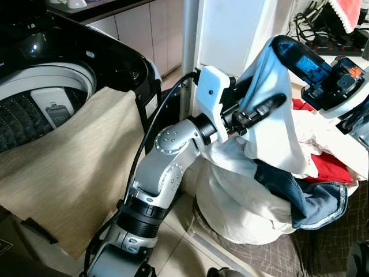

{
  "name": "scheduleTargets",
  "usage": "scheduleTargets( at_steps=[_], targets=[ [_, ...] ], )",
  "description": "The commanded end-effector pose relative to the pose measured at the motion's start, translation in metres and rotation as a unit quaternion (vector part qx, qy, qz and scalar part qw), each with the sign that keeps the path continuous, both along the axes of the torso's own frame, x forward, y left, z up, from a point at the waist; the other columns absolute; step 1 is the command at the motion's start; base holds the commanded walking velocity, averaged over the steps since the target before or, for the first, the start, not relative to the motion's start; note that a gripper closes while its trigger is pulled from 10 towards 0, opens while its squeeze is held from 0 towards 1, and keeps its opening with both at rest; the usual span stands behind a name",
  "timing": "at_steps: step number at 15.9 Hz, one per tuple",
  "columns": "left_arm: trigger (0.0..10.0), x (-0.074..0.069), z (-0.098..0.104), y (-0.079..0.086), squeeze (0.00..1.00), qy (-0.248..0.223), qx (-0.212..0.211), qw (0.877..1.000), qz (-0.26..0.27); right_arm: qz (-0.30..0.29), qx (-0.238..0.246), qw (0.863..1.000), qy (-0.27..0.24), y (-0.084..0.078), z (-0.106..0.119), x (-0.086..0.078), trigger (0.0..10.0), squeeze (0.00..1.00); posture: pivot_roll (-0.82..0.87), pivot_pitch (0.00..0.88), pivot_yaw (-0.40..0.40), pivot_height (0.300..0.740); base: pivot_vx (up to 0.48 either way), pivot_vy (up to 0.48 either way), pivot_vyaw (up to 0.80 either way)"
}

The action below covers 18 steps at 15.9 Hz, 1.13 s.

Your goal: Clothes washing

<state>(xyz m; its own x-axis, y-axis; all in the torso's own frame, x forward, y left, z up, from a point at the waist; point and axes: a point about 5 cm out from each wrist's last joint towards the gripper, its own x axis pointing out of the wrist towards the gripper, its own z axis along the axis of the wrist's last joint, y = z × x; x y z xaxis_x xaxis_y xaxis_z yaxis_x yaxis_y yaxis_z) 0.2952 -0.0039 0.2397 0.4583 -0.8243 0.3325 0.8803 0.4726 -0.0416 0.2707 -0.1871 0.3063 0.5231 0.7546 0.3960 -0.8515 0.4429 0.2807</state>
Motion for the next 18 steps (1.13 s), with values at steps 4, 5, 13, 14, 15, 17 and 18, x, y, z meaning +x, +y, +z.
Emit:
scheduleTargets(
  at_steps=[4, 5, 13, 14, 15, 17, 18],
  targets=[
    [0.0, 0.002, 0.002, -0.001, 0.00, -0.009, 0.003, 1.000, 0.002, 0.011, -0.003, 1.000, -0.010, 0.005, 0.003, -0.004, 0.0, 0.00, -0.13, 0.039, -0.013, 0.740, 0.000, 0.000, 0.00],
    [0.0, 0.002, 0.002, 0.000, 0.00, -0.009, 0.003, 1.000, 0.001, 0.011, -0.002, 1.000, -0.010, 0.005, 0.003, -0.004, 0.0, 0.00, -0.13, 0.039, -0.012, 0.740, 0.000, 0.000, 0.00],
    [0.0, 0.002, 0.005, 0.002, 0.00, -0.008, -0.013, 1.000, -0.013, 0.003, -0.008, 1.000, -0.006, 0.007, 0.002, -0.003, 0.0, 0.00, -0.13, 0.043, -0.010, 0.740, 0.000, 0.000, 0.00],
    [0.0, 0.002, 0.006, 0.003, 0.00, -0.008, -0.015, 1.000, -0.013, 0.001, -0.011, 1.000, -0.005, 0.007, 0.002, -0.003, 0.0, 0.00, -0.13, 0.043, -0.011, 0.740, 0.000, 0.000, 0.00],
    [0.0, 0.002, 0.007, 0.003, 0.00, -0.009, -0.015, 1.000, -0.012, 0.000, -0.011, 1.000, -0.004, 0.007, 0.002, -0.002, 0.0, 0.00, -0.13, 0.042, -0.011, 0.740, 0.000, 0.000, 0.00],
    [0.0, 0.006, 0.010, 0.009, 0.00, -0.008, -0.028, 1.000, 0.006, -0.008, -0.014, 1.000, -0.004, 0.007, 0.002, -0.002, 6.9, 0.04, -0.12, 0.041, -0.010, 0.740, 0.000, 0.000, 0.00],
    [0.0, 0.011, 0.013, 0.014, 0.00, -0.011, -0.032, 0.999, 0.023, 0.003, -0.011, 1.000, -0.008, 0.008, 0.003, -0.004, 10.0, 1.00, -0.12, 0.039, -0.010, 0.740, 0.000, 0.000, 0.00]
  ],
)
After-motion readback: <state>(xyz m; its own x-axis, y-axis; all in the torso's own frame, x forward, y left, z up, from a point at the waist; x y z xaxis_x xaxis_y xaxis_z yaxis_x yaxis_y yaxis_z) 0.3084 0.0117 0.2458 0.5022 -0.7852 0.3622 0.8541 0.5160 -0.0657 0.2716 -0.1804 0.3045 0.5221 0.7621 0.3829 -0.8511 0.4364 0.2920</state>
